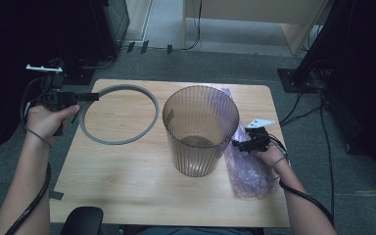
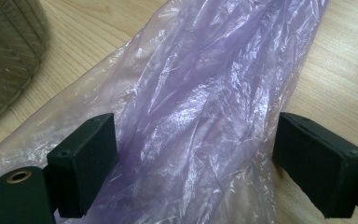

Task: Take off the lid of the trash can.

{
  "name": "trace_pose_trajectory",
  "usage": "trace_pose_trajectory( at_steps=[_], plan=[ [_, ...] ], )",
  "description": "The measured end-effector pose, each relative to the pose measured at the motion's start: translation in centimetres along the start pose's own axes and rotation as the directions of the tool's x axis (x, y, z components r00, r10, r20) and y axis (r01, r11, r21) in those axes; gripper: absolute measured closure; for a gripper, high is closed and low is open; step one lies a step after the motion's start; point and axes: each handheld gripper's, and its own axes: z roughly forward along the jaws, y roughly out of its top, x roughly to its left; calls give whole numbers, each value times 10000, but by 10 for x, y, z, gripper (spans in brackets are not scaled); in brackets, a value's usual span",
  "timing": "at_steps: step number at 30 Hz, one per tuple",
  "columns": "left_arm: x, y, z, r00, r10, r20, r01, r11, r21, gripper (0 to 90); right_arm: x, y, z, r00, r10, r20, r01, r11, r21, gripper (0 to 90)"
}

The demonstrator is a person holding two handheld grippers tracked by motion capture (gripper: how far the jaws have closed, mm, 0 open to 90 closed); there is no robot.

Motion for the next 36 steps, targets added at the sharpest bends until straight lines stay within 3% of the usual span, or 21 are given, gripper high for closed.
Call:
trace_pose_trajectory(
  at_steps=[10, 25, 36],
  plan=[
    [7, -9, 11, 9998, 120, -142, -119, 9999, 36, 831, 0, 0, 0, 10000, -14, -11, 14, 10000, 19, 134],
    [22, -30, 34, 9995, -181, -252, 185, 9997, 170, 831, 0, 0, 0, 10000, -55, -28, 55, 10000, 9, 134],
    [28, -38, 46, 9996, 33, -275, -30, 9999, 97, 831, 1, 0, 0, 9999, -36, -101, 36, 10000, 39, 136]
  ],
)
